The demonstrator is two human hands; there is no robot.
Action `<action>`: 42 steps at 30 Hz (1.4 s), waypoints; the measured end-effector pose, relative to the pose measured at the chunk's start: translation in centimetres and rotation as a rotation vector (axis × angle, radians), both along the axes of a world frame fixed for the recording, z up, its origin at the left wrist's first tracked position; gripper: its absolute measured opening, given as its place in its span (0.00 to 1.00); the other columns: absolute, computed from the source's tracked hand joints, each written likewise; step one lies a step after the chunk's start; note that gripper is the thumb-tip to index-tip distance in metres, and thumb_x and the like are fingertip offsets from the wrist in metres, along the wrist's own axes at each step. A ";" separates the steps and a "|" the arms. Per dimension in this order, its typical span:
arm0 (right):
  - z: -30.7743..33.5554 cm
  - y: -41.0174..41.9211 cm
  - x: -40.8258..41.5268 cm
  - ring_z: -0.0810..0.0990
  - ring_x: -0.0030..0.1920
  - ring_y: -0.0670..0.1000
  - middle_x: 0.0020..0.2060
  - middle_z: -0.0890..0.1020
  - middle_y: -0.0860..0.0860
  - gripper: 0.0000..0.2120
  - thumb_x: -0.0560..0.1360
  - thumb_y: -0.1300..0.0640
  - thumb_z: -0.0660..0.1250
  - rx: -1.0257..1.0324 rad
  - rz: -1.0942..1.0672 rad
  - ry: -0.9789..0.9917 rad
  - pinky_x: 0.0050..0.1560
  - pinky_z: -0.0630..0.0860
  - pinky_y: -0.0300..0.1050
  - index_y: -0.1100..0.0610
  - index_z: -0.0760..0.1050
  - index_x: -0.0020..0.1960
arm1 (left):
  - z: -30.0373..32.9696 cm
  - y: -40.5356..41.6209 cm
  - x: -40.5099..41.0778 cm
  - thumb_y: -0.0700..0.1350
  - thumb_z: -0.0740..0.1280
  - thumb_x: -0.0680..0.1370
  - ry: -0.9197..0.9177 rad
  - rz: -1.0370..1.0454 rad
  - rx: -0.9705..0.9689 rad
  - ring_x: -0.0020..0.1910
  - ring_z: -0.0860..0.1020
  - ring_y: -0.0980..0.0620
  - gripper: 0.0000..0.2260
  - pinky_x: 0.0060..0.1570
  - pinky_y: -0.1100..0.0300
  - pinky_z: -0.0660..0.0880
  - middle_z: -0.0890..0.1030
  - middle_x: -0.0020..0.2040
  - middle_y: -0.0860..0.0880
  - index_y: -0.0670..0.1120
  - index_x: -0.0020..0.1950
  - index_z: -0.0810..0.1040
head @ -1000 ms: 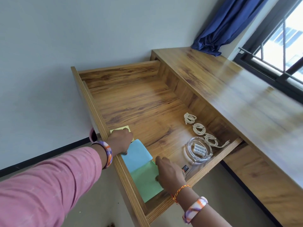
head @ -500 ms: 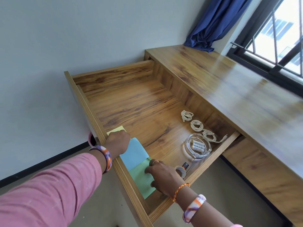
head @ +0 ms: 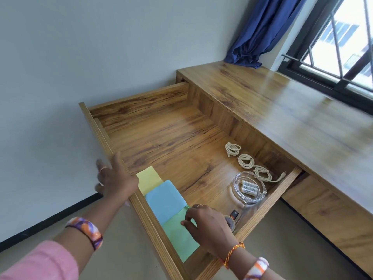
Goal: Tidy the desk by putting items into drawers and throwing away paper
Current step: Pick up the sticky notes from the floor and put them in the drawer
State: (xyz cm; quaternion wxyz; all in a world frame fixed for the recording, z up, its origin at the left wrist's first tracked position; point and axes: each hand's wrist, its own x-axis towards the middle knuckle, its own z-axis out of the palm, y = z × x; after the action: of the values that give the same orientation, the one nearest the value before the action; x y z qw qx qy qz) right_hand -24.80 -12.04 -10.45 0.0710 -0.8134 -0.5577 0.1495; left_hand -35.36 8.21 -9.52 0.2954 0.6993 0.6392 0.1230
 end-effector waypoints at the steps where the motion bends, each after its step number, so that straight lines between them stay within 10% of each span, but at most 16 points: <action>1: 0.0 0.0 0.0 0.76 0.52 0.53 0.50 0.79 0.51 0.15 0.79 0.46 0.57 0.007 0.000 0.004 0.43 0.66 0.44 0.55 0.76 0.54 | 0.0 -0.2 0.1 0.35 0.65 0.72 -0.111 0.060 -0.104 0.71 0.61 0.37 0.37 0.54 0.49 0.68 0.44 0.77 0.43 0.54 0.75 0.50; 6: 0.2 0.1 0.2 0.77 0.48 0.51 0.47 0.80 0.50 0.16 0.78 0.44 0.56 0.033 -0.018 0.031 0.40 0.68 0.43 0.54 0.76 0.51 | 0.0 -0.4 0.6 0.30 0.61 0.74 -0.245 0.095 -0.101 0.65 0.70 0.35 0.42 0.49 0.49 0.72 0.59 0.74 0.37 0.51 0.76 0.38; 15: -0.1 0.1 -0.1 0.78 0.44 0.53 0.45 0.80 0.52 0.17 0.78 0.44 0.57 -0.004 -0.016 0.025 0.40 0.73 0.46 0.56 0.76 0.50 | 0.6 -1.2 0.5 0.32 0.60 0.75 -0.226 0.120 -0.118 0.71 0.64 0.37 0.40 0.62 0.42 0.69 0.58 0.75 0.39 0.49 0.77 0.37; 22: -0.4 -0.1 -0.3 0.78 0.39 0.54 0.38 0.80 0.54 0.20 0.77 0.42 0.57 -0.036 -0.020 0.025 0.37 0.73 0.47 0.58 0.76 0.44 | -0.2 -2.0 -0.1 0.35 0.58 0.76 -0.342 0.188 -0.142 0.65 0.70 0.34 0.29 0.59 0.43 0.71 0.66 0.70 0.35 0.41 0.75 0.51; 29: 0.2 -0.3 -0.4 0.75 0.35 0.52 0.34 0.78 0.52 0.25 0.76 0.35 0.54 -0.020 0.045 0.082 0.33 0.69 0.44 0.56 0.76 0.41 | -2.2 -5.4 -0.8 0.41 0.58 0.75 -0.525 0.294 -0.337 0.35 0.71 0.50 0.23 0.37 0.57 0.68 0.77 0.48 0.42 0.43 0.70 0.62; 38: 1.2 1.0 -4.4 0.77 0.41 0.50 0.41 0.78 0.48 0.19 0.69 0.41 0.70 0.096 0.043 0.410 0.41 0.73 0.46 0.53 0.72 0.51 | -1.9 -4.4 0.4 0.42 0.58 0.75 -0.449 0.283 -0.291 0.43 0.76 0.43 0.25 0.45 0.51 0.73 0.72 0.65 0.41 0.42 0.71 0.60; 42: 1.4 1.3 -4.0 0.76 0.43 0.51 0.43 0.75 0.45 0.18 0.69 0.48 0.69 0.072 -0.033 0.380 0.41 0.72 0.45 0.53 0.70 0.55 | -1.6 -4.5 1.4 0.42 0.58 0.72 -0.462 0.247 -0.370 0.41 0.77 0.43 0.21 0.48 0.41 0.78 0.76 0.47 0.44 0.40 0.65 0.65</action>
State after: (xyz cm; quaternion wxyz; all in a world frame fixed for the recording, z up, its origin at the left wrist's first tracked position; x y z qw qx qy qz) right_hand -28.81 -10.77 -9.02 0.2065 -0.7766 -0.5257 0.2793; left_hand -33.99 3.71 -11.13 0.5376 0.5043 0.6471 0.1950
